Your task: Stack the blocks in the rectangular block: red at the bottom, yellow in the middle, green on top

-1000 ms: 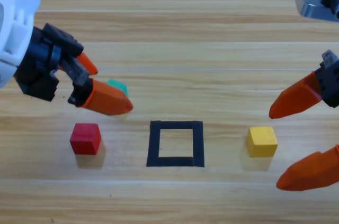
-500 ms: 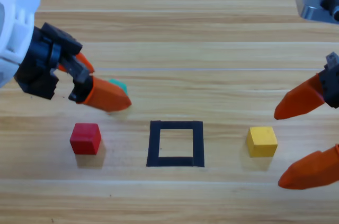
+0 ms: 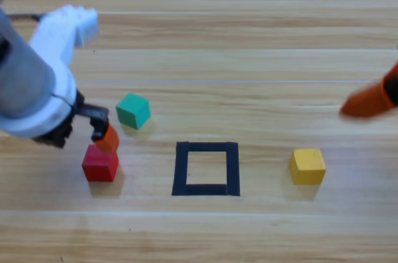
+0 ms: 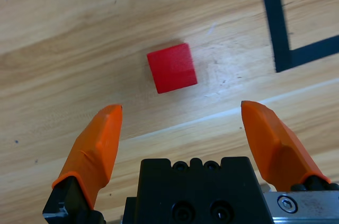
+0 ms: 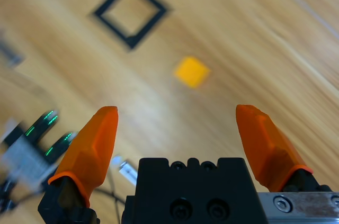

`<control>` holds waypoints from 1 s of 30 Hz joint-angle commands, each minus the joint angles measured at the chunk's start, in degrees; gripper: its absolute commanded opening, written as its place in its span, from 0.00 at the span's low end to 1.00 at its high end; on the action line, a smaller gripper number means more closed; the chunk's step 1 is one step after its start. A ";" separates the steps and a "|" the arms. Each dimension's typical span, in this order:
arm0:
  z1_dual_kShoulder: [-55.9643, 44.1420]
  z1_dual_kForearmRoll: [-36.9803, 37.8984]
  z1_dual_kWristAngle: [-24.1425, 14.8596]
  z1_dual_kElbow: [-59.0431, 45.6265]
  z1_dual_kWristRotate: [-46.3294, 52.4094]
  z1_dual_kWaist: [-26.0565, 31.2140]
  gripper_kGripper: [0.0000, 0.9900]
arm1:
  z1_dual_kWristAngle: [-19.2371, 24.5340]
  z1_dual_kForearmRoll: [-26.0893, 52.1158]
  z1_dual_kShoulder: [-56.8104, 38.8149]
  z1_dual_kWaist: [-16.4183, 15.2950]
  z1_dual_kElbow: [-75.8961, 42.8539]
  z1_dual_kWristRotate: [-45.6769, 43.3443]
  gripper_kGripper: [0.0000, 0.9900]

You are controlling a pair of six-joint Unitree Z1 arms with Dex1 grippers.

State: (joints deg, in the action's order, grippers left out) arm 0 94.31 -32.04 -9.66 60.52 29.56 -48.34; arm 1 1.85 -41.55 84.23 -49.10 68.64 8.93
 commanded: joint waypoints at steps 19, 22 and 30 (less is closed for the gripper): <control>16.34 -7.16 -0.09 8.38 12.81 1.58 0.97 | 3.24 -2.74 31.17 4.98 12.22 22.18 1.00; 16.69 -7.16 -0.27 8.56 13.69 1.58 0.97 | 3.24 -2.57 32.57 4.98 12.66 23.50 1.00; 19.24 -5.84 -0.36 8.47 14.21 1.58 0.92 | 3.07 -2.13 35.21 4.28 12.75 24.47 0.99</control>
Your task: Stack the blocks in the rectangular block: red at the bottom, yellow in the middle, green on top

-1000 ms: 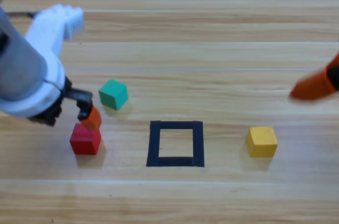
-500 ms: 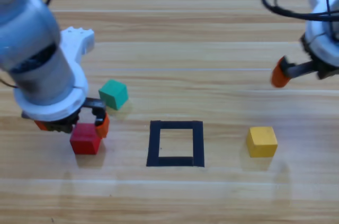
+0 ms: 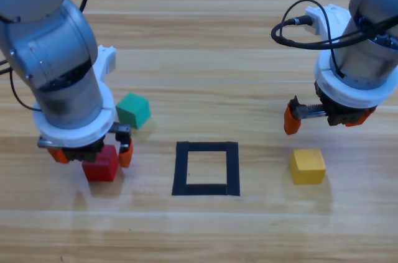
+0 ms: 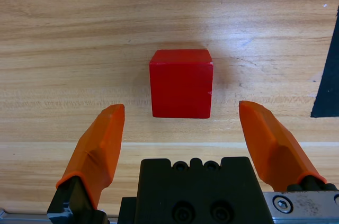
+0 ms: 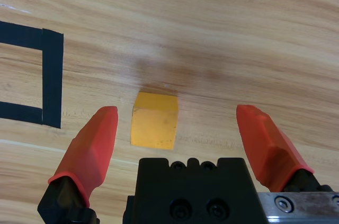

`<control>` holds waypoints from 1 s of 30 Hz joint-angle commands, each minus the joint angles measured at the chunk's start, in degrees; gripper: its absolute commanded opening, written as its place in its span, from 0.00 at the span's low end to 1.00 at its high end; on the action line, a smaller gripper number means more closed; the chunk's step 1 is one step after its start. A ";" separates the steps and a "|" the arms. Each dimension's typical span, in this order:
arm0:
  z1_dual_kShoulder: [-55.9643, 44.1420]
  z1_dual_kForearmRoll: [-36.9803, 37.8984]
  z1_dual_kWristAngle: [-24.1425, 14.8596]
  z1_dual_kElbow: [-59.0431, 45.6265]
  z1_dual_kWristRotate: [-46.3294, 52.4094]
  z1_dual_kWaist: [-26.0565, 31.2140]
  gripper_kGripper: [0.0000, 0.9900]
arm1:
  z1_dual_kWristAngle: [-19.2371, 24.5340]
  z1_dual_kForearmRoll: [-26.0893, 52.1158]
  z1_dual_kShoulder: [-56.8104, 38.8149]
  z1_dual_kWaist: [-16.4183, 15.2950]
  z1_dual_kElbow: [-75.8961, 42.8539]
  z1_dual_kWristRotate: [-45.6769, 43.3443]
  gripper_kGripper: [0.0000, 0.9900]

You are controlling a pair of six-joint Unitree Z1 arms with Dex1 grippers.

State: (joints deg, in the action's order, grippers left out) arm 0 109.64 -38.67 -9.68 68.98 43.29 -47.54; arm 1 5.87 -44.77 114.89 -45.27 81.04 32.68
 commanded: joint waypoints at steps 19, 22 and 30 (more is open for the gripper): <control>5.14 6.68 -1.21 -3.85 -0.75 1.92 0.74 | -6.31 1.18 9.48 -1.31 -3.17 3.53 0.90; 5.05 6.94 -1.30 -4.55 -1.37 2.54 0.66 | -6.40 1.53 10.00 -1.31 -3.17 3.18 0.85; 1.63 6.94 -2.18 -6.22 -2.60 3.42 0.18 | -6.84 1.70 10.53 -1.31 -2.38 1.42 0.52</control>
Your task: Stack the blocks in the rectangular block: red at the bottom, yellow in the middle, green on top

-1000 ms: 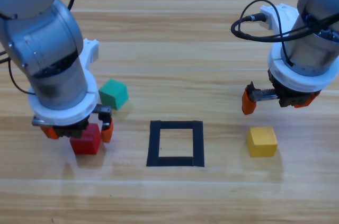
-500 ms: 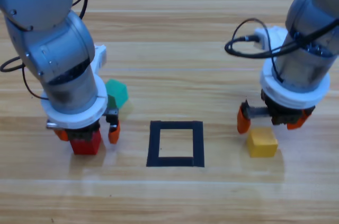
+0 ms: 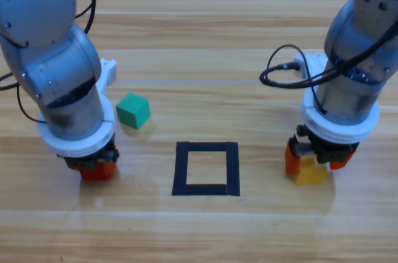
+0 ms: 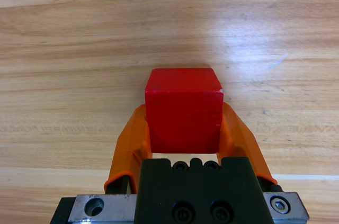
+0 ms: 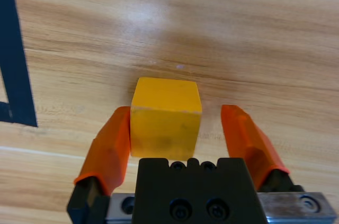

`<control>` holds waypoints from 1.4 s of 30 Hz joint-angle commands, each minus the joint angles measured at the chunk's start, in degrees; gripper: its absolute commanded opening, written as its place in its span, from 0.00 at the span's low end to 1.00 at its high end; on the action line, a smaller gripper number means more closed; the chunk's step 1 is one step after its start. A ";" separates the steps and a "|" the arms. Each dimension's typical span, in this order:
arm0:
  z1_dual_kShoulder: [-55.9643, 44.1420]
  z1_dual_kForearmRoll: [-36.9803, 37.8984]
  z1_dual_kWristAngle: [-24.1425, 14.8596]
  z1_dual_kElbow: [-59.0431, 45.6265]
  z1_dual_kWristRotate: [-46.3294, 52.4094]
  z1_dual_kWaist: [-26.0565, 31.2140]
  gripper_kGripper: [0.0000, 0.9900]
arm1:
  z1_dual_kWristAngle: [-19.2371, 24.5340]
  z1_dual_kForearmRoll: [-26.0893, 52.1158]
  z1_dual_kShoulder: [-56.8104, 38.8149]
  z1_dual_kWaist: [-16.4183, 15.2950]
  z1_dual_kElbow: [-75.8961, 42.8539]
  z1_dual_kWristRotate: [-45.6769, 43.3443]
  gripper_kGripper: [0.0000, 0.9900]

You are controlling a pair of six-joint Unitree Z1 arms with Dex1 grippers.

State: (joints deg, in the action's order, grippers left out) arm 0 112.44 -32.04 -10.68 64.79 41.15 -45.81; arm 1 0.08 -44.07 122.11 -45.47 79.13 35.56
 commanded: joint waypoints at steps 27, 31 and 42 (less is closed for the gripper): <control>17.20 -23.25 2.07 39.00 4.64 -12.64 0.07 | 0.19 -2.69 -10.23 0.20 -1.17 -0.22 0.15; 18.08 -23.86 0.48 40.59 9.82 -13.95 0.07 | 0.10 -2.42 -9.97 0.20 -1.17 -0.22 0.15; 19.22 -24.57 -1.27 40.76 21.07 -15.62 0.07 | -0.34 -1.28 -9.70 0.20 -1.79 0.04 0.15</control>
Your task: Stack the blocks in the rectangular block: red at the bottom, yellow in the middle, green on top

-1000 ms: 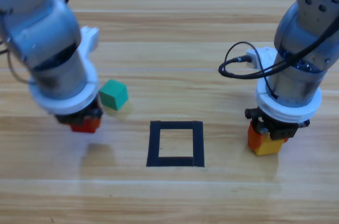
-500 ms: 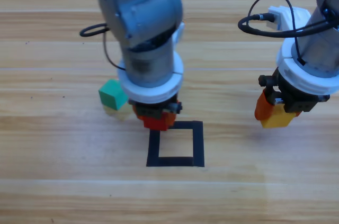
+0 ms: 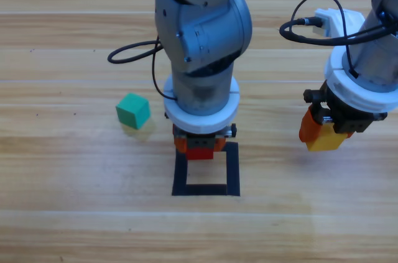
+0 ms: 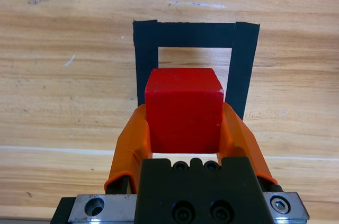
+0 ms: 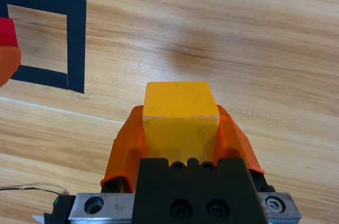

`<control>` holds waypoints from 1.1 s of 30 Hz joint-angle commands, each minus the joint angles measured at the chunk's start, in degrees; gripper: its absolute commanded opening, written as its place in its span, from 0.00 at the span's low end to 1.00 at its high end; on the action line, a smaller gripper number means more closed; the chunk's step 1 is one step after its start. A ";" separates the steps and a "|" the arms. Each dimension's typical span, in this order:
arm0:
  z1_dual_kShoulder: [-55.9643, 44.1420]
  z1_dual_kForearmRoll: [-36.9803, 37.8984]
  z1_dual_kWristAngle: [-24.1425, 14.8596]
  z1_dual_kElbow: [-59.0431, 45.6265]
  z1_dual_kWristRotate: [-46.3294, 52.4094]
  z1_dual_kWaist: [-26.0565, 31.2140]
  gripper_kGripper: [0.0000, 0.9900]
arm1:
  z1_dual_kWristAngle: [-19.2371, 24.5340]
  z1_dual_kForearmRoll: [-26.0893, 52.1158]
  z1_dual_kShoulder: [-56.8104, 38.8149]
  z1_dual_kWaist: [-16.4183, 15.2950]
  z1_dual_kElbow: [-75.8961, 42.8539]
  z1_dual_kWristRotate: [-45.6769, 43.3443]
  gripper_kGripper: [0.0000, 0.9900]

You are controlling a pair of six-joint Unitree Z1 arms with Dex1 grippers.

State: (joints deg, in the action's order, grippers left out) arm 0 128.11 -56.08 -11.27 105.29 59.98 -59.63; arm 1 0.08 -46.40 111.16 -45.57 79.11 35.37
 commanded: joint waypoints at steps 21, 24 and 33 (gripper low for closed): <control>7.50 0.27 0.98 1.50 -0.13 -1.90 0.07 | 0.01 1.48 1.08 0.30 -2.47 0.31 0.15; 8.03 0.44 0.98 1.50 -0.74 -1.81 0.07 | 0.10 1.57 1.25 0.30 -2.47 0.31 0.15; 8.29 1.94 2.04 1.41 -1.36 -1.90 0.07 | 0.45 2.01 1.52 0.30 -2.47 0.40 0.15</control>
State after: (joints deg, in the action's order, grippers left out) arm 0 133.20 -55.38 -10.10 106.55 59.15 -60.33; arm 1 0.11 -45.37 111.16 -45.57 78.16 35.52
